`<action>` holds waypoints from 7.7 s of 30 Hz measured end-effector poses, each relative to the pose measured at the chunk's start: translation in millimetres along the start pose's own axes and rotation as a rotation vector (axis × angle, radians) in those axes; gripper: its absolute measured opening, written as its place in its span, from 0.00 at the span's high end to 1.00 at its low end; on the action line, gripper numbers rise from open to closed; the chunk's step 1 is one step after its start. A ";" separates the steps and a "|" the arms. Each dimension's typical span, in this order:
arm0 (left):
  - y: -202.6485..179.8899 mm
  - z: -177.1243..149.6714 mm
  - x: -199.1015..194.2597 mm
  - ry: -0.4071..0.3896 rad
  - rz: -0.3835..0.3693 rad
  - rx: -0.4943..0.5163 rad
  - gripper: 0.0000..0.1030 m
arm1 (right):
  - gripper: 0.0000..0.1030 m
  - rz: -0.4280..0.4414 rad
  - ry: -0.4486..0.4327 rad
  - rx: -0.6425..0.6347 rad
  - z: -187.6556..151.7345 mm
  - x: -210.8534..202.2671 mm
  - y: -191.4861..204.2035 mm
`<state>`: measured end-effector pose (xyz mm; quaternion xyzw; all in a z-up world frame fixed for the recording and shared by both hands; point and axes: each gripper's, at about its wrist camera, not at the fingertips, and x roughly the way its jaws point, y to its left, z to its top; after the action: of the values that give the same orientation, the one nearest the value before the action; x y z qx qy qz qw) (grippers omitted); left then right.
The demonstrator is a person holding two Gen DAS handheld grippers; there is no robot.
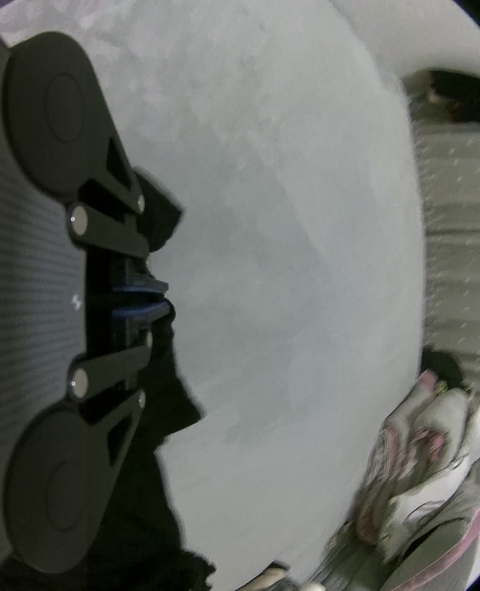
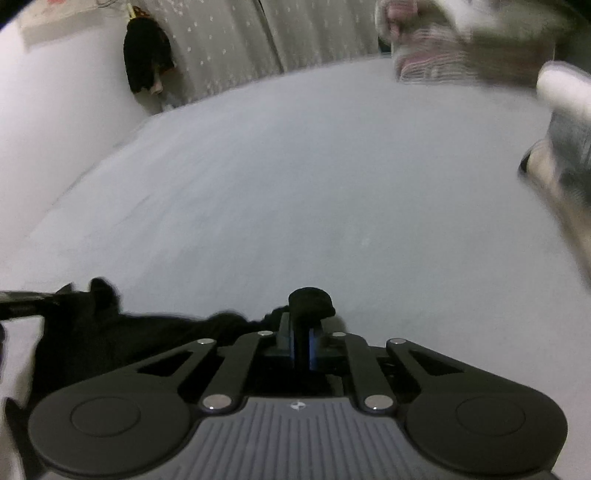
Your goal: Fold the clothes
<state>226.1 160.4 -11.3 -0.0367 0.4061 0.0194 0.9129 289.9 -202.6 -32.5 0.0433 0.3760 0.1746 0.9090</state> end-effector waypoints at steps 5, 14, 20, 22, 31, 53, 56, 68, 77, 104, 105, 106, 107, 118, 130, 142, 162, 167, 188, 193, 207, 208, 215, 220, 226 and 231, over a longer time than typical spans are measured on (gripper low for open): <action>3.6 18.2 -2.6 -0.145 0.094 -0.052 0.94 | 0.92 -0.098 -0.171 -0.046 14.1 -8.3 0.0; -3.6 53.1 38.6 -0.300 0.189 -0.121 0.94 | 0.92 -0.219 -0.351 -0.091 42.8 31.9 11.0; -14.3 71.5 70.4 -0.334 0.240 -0.131 0.94 | 0.93 -0.260 -0.338 -0.122 55.4 66.9 11.0; -18.6 75.5 77.0 -0.347 0.257 -0.134 0.94 | 0.93 -0.270 -0.341 -0.127 58.0 71.8 10.6; -34.0 76.4 107.7 -0.218 0.274 -0.102 0.87 | 0.91 -0.278 -0.155 -0.162 60.2 104.7 12.8; -51.8 -46.0 -15.2 -0.193 0.202 -0.150 0.30 | 0.50 -0.135 -0.099 0.013 -20.2 -15.4 30.3; -55.2 -61.8 -36.5 -0.193 0.204 -0.110 0.29 | 0.50 -0.132 -0.093 0.024 -36.4 -34.3 30.7; -67.1 -106.2 -111.0 -0.164 0.127 -0.119 0.28 | 0.45 -0.085 -0.134 0.075 -71.3 -116.5 37.9; -77.3 -131.5 -143.1 -0.131 0.090 -0.097 0.24 | 0.44 -0.081 -0.153 0.095 -94.9 -152.0 38.6; -26.8 -202.9 -136.2 -0.041 -0.364 -0.486 0.37 | 0.42 -0.019 -0.063 0.065 -164.3 -181.9 28.8; -26.3 -202.6 -133.2 -0.033 -0.382 -0.506 0.38 | 0.43 -0.016 -0.060 0.062 -163.6 -180.4 30.6; -26.4 -202.4 -130.2 -0.025 -0.398 -0.522 0.39 | 0.43 -0.015 -0.059 0.058 -162.9 -179.1 32.8; -27.9 -201.8 -127.7 -0.020 -0.408 -0.528 0.39 | 0.43 -0.012 -0.060 0.052 -162.2 -178.4 35.1; -71.7 -188.1 -107.8 0.017 -0.526 -0.461 0.50 | 0.43 0.080 -0.130 -0.131 -170.1 -186.7 75.4; -85.1 -181.0 -97.5 -0.020 -0.585 -0.412 0.50 | 0.61 0.257 -0.093 -0.336 -189.0 -146.9 133.4; -68.8 -186.0 -98.6 -0.008 -0.601 -0.453 0.48 | 0.79 0.208 -0.052 -0.332 -176.1 -110.2 147.2; -60.5 -191.6 -101.4 0.003 -0.568 -0.487 0.46 | 0.91 0.175 -0.060 0.159 -134.6 -105.9 65.5; -56.0 -192.5 -102.1 0.003 -0.562 -0.506 0.46 | 0.67 0.153 -0.098 0.089 -137.6 -119.6 76.1; -27.8 -192.6 -106.9 -0.017 -0.518 -0.564 0.44 | 0.62 0.319 -0.047 -0.441 -164.7 -114.3 174.6; -27.2 -192.3 -105.8 -0.011 -0.516 -0.561 0.44 | 0.62 0.274 -0.005 -0.509 -175.9 -98.8 178.4; -19.2 -194.7 -106.7 -0.001 -0.524 -0.607 0.43 | 0.93 0.502 -0.016 0.202 -123.2 -101.4 92.6; -19.2 -194.7 -106.6 -0.002 -0.523 -0.607 0.43 | 0.93 0.459 -0.033 0.226 -120.8 -101.5 85.0; -20.0 -194.0 -106.7 0.000 -0.520 -0.601 0.43 | 0.89 0.223 -0.027 0.212 -120.6 -87.7 70.8; -19.8 -193.4 -106.5 0.003 -0.522 -0.602 0.43 | 0.68 0.156 -0.081 0.126 -122.2 -101.9 76.4; -20.2 -193.3 -106.5 0.002 -0.520 -0.600 0.43 | 0.67 0.152 -0.201 -0.127 -127.7 -131.9 110.6; -22.3 -193.8 -106.4 0.002 -0.517 -0.592 0.42 | 0.59 0.136 -0.198 -0.436 -151.1 -133.8 154.3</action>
<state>12.9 121.5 -60.5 -0.3997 0.3613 -0.0950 0.8371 52.5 -113.1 -18.5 -0.1117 0.2349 0.3075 0.9153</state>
